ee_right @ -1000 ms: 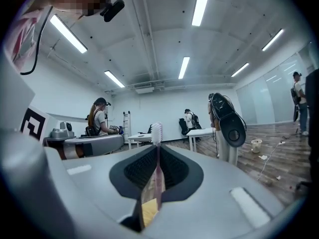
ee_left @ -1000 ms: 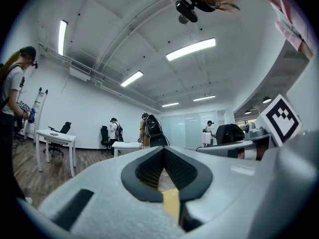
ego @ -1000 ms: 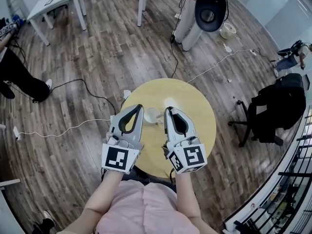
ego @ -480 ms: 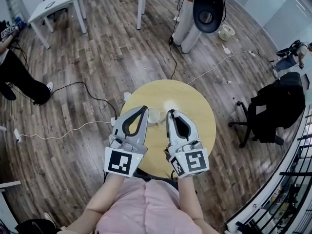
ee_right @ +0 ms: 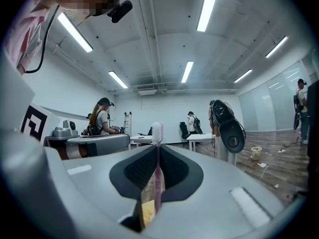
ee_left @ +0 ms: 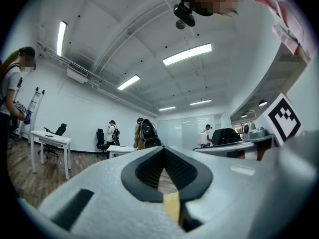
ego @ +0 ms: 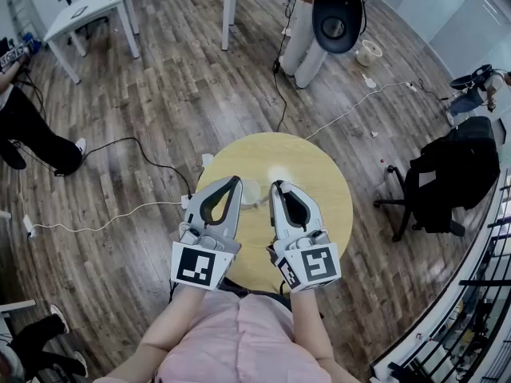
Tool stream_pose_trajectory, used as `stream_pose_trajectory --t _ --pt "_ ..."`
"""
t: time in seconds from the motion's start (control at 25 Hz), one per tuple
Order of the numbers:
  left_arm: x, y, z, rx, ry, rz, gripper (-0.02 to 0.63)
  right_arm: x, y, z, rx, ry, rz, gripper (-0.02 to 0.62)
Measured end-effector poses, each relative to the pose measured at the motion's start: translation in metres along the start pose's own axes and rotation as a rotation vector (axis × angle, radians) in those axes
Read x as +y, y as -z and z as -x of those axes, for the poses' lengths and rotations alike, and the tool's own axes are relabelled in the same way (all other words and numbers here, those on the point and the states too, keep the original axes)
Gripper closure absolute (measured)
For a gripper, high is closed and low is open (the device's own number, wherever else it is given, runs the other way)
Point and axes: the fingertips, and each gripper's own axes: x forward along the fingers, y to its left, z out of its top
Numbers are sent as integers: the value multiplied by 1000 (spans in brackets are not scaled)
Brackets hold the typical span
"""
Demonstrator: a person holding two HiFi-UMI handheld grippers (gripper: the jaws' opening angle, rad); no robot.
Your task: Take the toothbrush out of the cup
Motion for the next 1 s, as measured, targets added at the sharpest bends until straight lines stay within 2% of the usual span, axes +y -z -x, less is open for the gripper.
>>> stream_pose_trajectory --t 1.0 --pt "-2 4 5 12 -12 14 607 6 3 3 26 -17 11 572"
